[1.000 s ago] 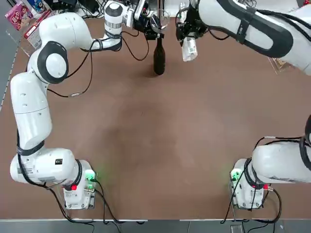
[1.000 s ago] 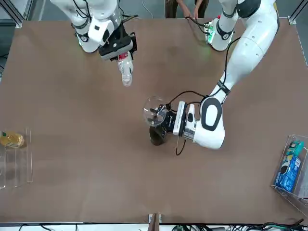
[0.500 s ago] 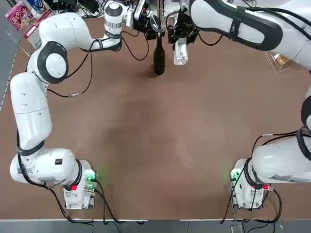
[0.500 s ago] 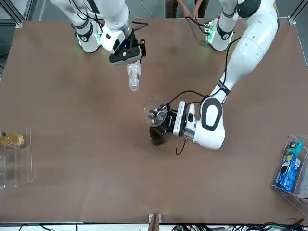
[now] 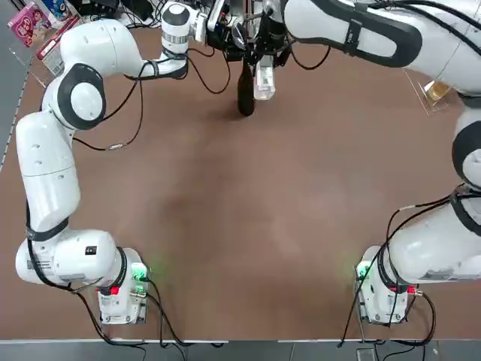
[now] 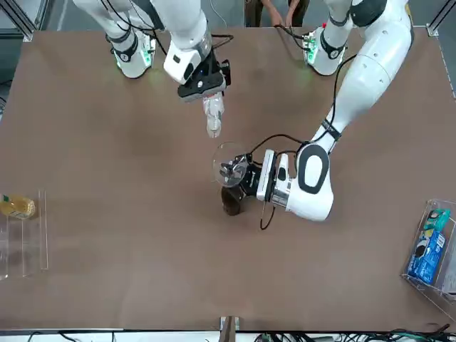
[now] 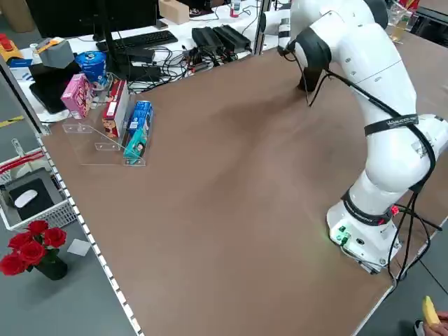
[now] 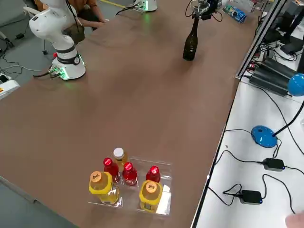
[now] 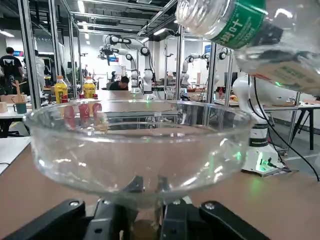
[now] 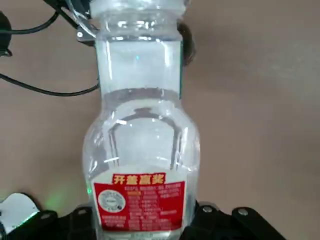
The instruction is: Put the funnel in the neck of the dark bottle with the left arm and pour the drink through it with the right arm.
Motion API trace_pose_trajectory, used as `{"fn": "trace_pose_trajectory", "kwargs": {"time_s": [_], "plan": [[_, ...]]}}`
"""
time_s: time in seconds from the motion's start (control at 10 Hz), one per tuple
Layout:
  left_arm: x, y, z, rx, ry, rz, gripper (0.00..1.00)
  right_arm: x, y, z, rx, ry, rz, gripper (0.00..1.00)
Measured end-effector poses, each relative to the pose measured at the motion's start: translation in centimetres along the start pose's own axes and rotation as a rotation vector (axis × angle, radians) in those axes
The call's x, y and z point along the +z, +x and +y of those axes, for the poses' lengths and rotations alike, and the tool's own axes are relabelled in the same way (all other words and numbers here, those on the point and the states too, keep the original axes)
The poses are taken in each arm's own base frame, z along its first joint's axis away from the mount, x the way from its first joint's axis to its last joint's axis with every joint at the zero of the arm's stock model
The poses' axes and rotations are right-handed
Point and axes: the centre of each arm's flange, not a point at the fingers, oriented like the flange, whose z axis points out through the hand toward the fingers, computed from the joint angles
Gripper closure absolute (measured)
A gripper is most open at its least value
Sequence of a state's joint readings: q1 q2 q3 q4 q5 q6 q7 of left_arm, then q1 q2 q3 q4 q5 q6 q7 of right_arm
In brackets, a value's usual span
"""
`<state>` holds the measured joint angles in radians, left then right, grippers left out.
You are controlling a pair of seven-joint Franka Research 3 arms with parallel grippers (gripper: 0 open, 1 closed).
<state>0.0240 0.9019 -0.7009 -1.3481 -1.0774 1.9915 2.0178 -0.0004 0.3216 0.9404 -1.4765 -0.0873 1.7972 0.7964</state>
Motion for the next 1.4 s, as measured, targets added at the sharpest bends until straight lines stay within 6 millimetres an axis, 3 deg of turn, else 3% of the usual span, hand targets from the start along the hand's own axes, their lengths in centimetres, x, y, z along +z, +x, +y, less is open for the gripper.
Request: {"fn": "trace_pose_trajectory", "kwargs": {"time_s": [0.3, 0.7, 1.4], "plan": [[0.0, 0.0, 0.0, 0.000, 0.000, 0.000, 0.78, 0.8, 1.3, -2.5, 0.035, 0.031, 0.001, 0.47], [0.1, 0.0, 0.0, 0.000, -0.001, 0.000, 0.77, 1.8, 3.7, -1.9, 0.129, 0.065, -0.035, 0.47], [0.0, 0.0, 0.0, 0.000, -0.001, 0.000, 0.76, 3.7, 4.1, -3.1, 0.270, 0.082, -0.090, 0.48]]}}
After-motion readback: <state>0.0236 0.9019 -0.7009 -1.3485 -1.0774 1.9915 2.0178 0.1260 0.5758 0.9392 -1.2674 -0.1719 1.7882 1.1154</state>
